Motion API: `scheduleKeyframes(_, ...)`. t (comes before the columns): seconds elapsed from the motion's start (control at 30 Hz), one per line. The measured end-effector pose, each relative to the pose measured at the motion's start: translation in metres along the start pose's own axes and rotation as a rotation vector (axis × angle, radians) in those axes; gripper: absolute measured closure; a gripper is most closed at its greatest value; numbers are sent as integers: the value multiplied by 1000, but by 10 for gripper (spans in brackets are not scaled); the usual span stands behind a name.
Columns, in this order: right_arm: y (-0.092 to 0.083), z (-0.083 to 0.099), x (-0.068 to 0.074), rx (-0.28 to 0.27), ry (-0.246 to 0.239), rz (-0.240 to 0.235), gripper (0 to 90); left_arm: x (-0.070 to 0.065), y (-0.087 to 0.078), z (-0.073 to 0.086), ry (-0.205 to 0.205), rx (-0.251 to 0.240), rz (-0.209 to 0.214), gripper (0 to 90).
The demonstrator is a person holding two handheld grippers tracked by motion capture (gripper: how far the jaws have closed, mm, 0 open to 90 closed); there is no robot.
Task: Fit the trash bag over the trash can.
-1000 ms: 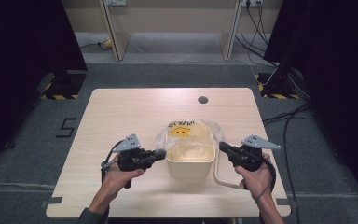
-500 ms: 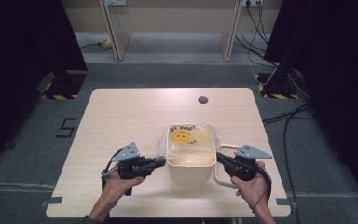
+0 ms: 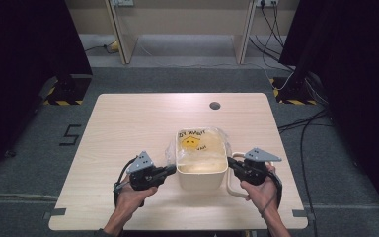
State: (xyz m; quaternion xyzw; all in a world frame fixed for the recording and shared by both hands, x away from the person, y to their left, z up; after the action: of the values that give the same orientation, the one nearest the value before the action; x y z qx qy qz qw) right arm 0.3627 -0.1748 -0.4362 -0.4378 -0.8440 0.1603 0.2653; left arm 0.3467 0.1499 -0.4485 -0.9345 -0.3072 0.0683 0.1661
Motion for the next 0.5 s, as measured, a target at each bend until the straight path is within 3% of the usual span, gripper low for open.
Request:
scheduleKeyframes(0.13, 19, -16, -10, -15, 12, 24, 900, 7, 10, -6, 14, 10, -70, 884)
scheduleKeyframes(0.27, 28, -33, -15, -31, 22, 25, 900, 17, 14, -6, -22, -5, -94, 878)
scheduleKeyframes(0.5, 15, -33, -16, -82, 25, 23, 900, 19, 8, -1, -38, -35, -114, 848)
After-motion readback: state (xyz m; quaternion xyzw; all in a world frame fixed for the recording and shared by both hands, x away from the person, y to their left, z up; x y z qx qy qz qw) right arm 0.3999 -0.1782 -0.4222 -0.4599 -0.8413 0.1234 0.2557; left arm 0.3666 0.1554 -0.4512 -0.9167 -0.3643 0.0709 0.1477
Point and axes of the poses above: each handheld gripper's, and its own axes: y roughly forward along the jaws, z roughly out of its underside, x roughly to its left, the point moved 1 cm from there along y, roughly forward along the jaws, and after that the axes turned 12 degrees about y, right-handed, at the moved point
